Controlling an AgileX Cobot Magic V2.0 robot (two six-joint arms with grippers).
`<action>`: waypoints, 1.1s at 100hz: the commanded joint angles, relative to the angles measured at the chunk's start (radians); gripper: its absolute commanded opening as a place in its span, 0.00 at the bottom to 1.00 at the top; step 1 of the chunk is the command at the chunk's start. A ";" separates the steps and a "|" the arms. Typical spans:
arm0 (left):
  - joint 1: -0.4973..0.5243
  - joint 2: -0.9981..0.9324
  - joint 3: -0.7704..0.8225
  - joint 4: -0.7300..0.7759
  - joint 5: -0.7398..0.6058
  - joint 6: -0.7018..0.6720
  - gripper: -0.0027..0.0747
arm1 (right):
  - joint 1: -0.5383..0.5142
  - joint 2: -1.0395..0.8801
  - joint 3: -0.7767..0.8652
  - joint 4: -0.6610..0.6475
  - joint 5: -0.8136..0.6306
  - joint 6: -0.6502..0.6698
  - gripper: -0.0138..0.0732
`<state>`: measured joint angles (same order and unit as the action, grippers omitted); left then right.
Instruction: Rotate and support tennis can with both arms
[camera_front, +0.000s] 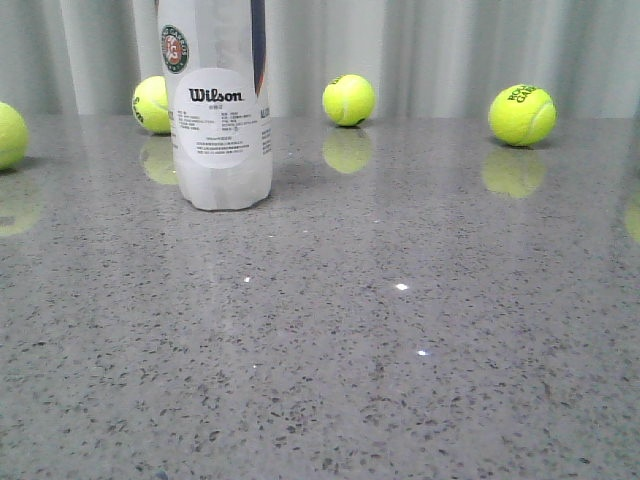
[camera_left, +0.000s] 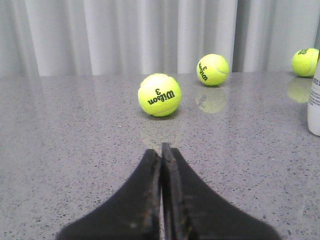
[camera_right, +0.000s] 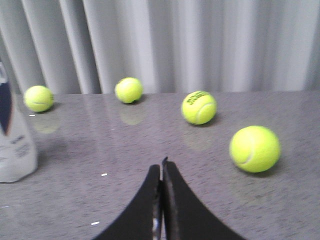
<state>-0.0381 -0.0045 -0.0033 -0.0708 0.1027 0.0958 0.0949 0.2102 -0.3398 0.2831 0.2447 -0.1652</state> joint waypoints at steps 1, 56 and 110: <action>-0.003 -0.039 0.049 -0.002 -0.067 -0.007 0.01 | -0.027 0.004 0.026 -0.113 -0.191 0.007 0.08; -0.003 -0.039 0.049 -0.002 -0.067 -0.007 0.01 | -0.150 -0.184 0.318 -0.397 -0.319 0.274 0.08; -0.003 -0.039 0.049 -0.002 -0.067 -0.007 0.01 | -0.148 -0.243 0.348 -0.406 -0.267 0.272 0.08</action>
<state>-0.0381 -0.0045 -0.0033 -0.0708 0.1044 0.0958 -0.0503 -0.0088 0.0287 -0.1094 0.0526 0.1084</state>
